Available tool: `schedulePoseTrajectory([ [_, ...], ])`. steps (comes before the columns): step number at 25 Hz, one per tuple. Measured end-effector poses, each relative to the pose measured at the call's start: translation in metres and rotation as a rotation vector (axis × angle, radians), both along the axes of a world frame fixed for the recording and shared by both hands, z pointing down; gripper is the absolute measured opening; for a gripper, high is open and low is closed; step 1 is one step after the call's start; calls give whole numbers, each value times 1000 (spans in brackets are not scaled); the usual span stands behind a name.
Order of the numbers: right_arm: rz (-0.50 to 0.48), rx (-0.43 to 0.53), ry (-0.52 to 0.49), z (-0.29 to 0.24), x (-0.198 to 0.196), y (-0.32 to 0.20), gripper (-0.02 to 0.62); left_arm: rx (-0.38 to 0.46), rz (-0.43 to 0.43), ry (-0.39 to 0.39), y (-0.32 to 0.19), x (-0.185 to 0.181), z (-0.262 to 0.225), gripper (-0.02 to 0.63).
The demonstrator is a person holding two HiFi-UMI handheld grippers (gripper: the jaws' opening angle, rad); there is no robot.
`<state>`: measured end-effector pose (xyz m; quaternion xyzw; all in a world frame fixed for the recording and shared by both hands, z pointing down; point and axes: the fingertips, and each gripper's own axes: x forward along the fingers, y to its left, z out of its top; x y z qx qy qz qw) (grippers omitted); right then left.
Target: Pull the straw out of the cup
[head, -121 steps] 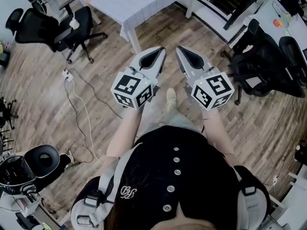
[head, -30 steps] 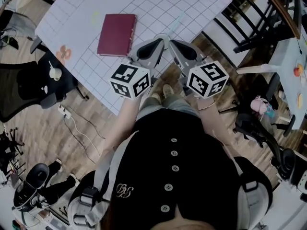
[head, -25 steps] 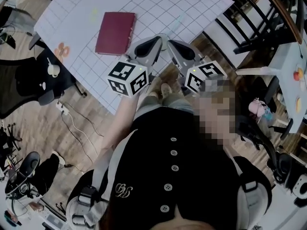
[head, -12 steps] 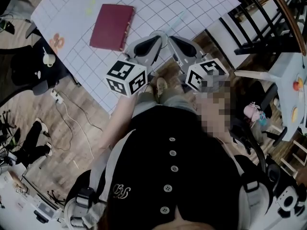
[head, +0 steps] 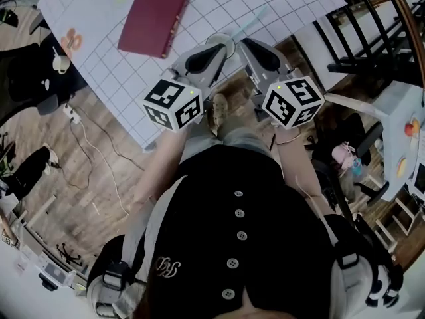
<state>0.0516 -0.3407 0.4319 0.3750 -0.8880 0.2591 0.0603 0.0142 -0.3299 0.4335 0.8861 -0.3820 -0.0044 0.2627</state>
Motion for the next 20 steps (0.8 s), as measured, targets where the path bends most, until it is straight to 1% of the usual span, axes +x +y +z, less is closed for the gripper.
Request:
schedulePoseTrajectory([
  [5, 2, -25, 9, 13, 0, -4, 68, -18, -10, -3, 0, -1, 11, -3],
  [10, 29, -48, -9, 24, 3, -11, 106, -32, -34, 16, -1, -4, 19, -3],
  [13, 33, -64, -17, 33, 0, -18, 143, -38, -44, 16, -4, -6, 25, -3],
  [16, 42, -92, -26, 43, 0, -21, 149, -53, -53, 14, -3, -8, 31, -3],
  [20, 41, -116, -14, 55, 0, -28, 149, -74, -53, 24, -3, -9, 38, -3],
])
